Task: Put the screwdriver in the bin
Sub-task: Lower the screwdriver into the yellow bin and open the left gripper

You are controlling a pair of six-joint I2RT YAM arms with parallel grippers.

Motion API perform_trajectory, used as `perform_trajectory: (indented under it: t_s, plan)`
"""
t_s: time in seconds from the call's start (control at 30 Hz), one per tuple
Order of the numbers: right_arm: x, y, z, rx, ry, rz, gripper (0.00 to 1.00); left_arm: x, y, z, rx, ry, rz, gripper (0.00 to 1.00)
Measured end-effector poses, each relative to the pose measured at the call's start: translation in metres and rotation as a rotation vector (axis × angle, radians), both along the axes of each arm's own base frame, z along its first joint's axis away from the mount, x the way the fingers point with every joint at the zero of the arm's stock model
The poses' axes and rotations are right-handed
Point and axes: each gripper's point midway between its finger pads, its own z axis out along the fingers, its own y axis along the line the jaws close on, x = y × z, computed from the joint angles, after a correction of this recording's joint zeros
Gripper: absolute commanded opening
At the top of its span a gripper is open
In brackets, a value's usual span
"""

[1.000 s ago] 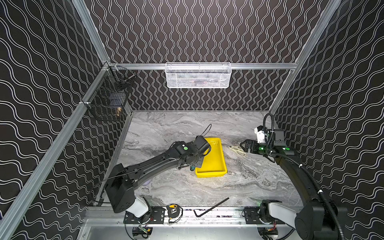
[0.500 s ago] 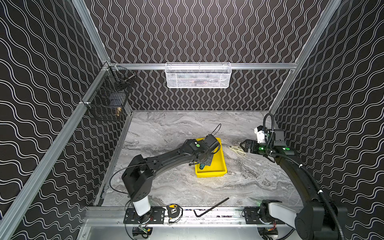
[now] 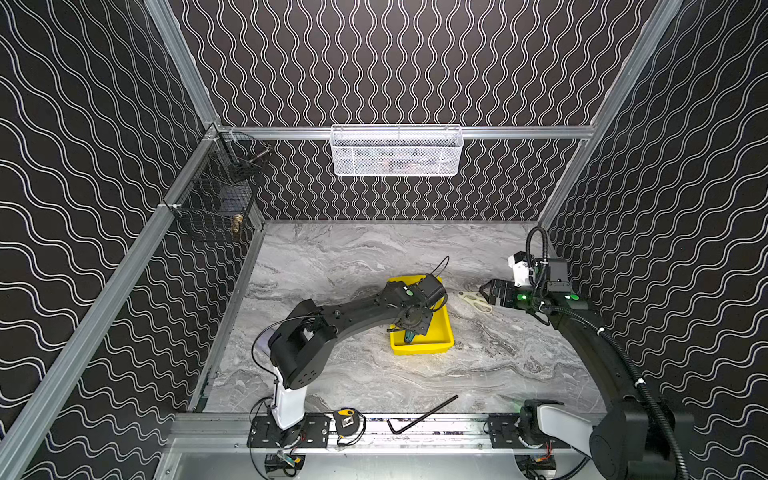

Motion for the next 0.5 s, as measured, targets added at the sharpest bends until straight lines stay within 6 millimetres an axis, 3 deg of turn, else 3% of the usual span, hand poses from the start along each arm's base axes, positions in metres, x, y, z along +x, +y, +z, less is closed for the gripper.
perform_trajectory:
  t_s: [0.5]
  plan:
    - [0.0,0.001,-0.001,0.005,0.006,0.004,1.0,0.003,-0.006,-0.037,0.045,0.034,-0.02,0.1]
